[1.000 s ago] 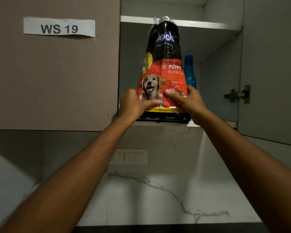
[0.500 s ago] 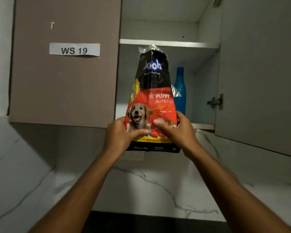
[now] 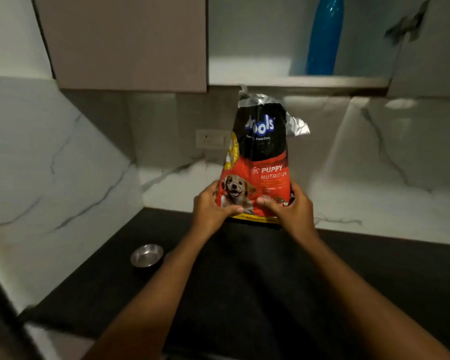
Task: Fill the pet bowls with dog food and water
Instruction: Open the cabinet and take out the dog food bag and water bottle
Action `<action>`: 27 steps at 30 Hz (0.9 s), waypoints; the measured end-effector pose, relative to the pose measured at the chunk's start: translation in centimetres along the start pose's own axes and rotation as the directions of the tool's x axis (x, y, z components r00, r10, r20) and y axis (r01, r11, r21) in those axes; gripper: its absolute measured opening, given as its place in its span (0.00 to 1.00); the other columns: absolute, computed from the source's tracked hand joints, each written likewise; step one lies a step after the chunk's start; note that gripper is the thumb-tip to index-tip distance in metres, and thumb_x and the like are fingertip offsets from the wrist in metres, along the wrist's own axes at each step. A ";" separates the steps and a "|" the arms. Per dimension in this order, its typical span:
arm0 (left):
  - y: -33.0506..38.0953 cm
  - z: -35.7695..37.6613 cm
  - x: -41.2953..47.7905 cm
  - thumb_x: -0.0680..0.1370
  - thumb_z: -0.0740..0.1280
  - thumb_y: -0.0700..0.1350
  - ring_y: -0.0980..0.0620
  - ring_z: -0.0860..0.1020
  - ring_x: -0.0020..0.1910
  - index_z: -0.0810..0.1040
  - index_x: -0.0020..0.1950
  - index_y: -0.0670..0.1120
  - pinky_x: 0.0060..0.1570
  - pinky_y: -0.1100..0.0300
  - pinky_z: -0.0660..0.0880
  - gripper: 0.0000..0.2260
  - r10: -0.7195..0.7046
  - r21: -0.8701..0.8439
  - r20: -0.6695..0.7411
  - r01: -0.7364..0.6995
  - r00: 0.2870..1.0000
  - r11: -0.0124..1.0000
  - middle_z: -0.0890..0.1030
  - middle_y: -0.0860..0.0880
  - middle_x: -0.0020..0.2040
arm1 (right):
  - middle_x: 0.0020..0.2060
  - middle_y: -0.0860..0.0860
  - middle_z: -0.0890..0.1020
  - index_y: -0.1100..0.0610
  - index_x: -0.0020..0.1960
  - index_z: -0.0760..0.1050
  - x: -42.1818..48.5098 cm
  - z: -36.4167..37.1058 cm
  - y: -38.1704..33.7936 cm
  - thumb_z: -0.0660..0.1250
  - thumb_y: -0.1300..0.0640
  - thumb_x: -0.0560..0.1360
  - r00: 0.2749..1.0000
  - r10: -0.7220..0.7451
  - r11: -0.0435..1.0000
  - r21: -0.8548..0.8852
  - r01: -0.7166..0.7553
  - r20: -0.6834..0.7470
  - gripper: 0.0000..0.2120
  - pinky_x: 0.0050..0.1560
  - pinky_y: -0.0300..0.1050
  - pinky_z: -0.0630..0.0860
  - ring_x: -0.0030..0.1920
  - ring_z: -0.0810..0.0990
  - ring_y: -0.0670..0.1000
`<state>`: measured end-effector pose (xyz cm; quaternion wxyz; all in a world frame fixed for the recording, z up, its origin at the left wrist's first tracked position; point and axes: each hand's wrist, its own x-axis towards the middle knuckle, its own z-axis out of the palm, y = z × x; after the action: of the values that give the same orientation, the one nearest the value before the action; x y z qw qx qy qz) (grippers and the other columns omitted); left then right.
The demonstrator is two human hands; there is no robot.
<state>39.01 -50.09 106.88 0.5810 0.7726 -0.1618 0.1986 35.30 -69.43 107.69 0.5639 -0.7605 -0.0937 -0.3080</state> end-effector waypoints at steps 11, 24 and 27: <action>-17.4 1.2 -4.4 0.63 0.80 0.37 0.53 0.80 0.53 0.72 0.65 0.45 0.50 0.64 0.77 0.33 -0.283 0.055 0.192 0.278 0.940 0.959 0.80 0.55 0.52 | 0.58 0.46 0.81 0.53 0.71 0.69 -7.7 7.2 14.0 0.81 0.51 0.62 0.949 0.300 0.954 -0.021 -0.299 0.093 0.42 0.57 0.42 0.80 0.57 0.81 0.42; -26.9 1.6 -6.0 0.66 0.78 0.34 0.58 0.79 0.56 0.70 0.66 0.48 0.51 0.68 0.77 0.32 -0.323 -0.024 0.236 0.337 0.917 0.941 0.79 0.52 0.58 | 0.56 0.48 0.83 0.56 0.68 0.72 -10.4 11.0 21.2 0.82 0.60 0.61 0.882 0.469 0.883 -0.061 -0.466 0.050 0.38 0.55 0.42 0.80 0.56 0.83 0.45; -26.9 1.6 -6.1 0.65 0.79 0.37 0.58 0.79 0.56 0.70 0.65 0.50 0.50 0.68 0.78 0.32 -0.316 -0.015 0.235 0.329 0.919 0.944 0.79 0.55 0.56 | 0.56 0.50 0.83 0.56 0.68 0.72 -10.2 10.8 21.4 0.82 0.61 0.62 0.878 0.471 0.882 -0.050 -0.469 0.083 0.37 0.55 0.47 0.81 0.56 0.83 0.48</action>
<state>46.83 -44.21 81.00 0.6036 0.7905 -0.1038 0.0052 41.64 -64.86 82.83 0.6059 -0.7819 0.0719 -0.1279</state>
